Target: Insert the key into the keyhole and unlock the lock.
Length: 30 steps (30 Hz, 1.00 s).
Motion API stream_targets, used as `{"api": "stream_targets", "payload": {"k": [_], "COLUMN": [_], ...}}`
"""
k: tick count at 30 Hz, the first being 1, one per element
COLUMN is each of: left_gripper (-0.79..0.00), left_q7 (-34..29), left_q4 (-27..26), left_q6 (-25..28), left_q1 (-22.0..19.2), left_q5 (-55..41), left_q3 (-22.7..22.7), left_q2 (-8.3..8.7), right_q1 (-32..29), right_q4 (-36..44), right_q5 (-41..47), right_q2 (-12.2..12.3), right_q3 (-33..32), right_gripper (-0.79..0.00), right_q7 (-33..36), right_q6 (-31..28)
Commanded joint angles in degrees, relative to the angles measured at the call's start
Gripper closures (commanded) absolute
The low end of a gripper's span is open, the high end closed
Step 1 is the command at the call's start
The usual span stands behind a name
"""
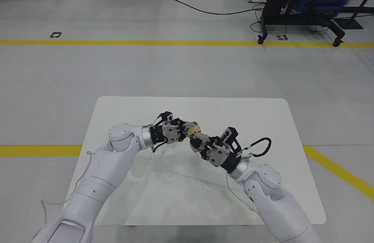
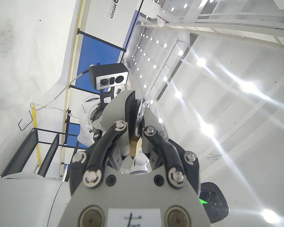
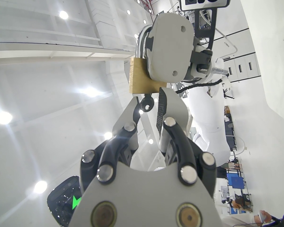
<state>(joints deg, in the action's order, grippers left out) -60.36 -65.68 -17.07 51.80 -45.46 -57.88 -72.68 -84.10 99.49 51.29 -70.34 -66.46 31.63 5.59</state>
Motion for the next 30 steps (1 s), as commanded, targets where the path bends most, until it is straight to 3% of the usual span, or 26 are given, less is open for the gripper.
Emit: {"api": "stream_targets", "payload": {"k": [1,14,30], "left_gripper": [0.0,0.0,0.0], "left_q7": [0.0,2.9,8.8], "left_q4": [0.0,-1.1,-6.1], "left_q6": [0.0,2.5,6.5], "left_q1": [0.0,-0.2,1.4], "left_q5": [0.1,5.1,16.9], "left_q3": [0.0,0.5,0.4], "left_q2": [0.01,0.2,1.19], "right_q1": [0.1,0.2,2.3], "right_q4": [-0.4,-1.5,-8.9], "right_q5": [0.2,3.1,22.1], "right_q2": [0.0,-0.3,-1.6], "right_q3": [-0.1,-1.1,-1.4], "right_gripper": [0.0,0.0,0.0], "right_q7": [-0.2,-1.2,2.6], "right_q6": [0.1,-0.2,4.5]}}
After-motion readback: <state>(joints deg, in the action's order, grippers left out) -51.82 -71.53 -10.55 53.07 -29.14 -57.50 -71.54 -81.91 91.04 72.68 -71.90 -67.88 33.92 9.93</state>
